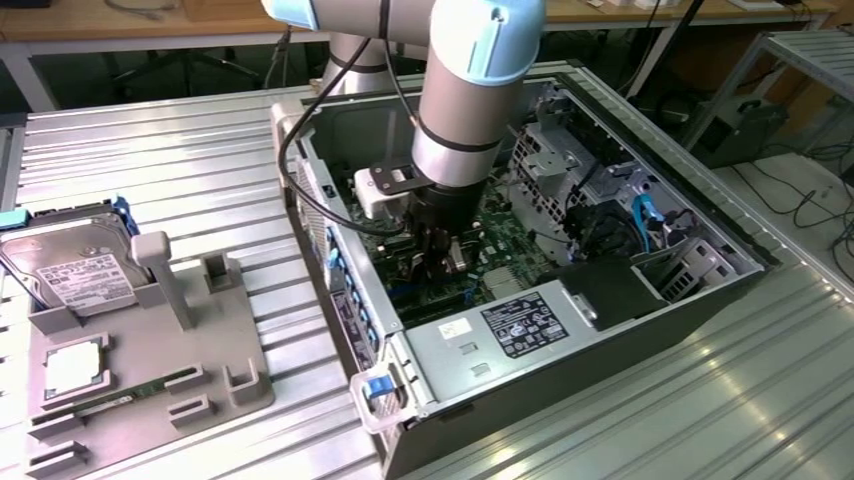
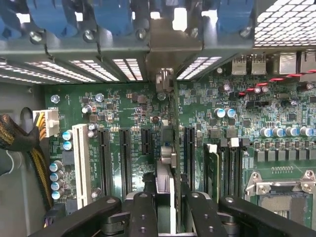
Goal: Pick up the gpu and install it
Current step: 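Insert the gpu into the slot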
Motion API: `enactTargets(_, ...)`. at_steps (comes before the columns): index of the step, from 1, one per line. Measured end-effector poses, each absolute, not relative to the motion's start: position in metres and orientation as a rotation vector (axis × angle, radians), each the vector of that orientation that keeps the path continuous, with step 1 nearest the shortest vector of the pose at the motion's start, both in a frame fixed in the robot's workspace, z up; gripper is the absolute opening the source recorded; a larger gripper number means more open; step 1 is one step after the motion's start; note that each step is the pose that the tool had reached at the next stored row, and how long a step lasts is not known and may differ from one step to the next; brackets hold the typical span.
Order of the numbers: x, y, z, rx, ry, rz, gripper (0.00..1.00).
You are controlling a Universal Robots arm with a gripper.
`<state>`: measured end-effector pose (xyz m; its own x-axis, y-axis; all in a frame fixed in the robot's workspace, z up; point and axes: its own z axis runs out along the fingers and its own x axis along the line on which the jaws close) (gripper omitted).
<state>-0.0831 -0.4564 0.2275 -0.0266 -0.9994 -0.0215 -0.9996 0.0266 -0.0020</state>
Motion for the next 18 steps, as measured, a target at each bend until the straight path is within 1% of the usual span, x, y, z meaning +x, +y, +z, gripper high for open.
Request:
enactTargets(11,-0.084,-0.456,0.225,-2.178,2.238,0.022,0.29)
enactTargets(12,-0.084,-0.456,0.227,-2.179,2.239,0.021,0.35)
enactTargets(18,-0.084,-0.456,0.253,-2.178,2.238,0.022,0.35)
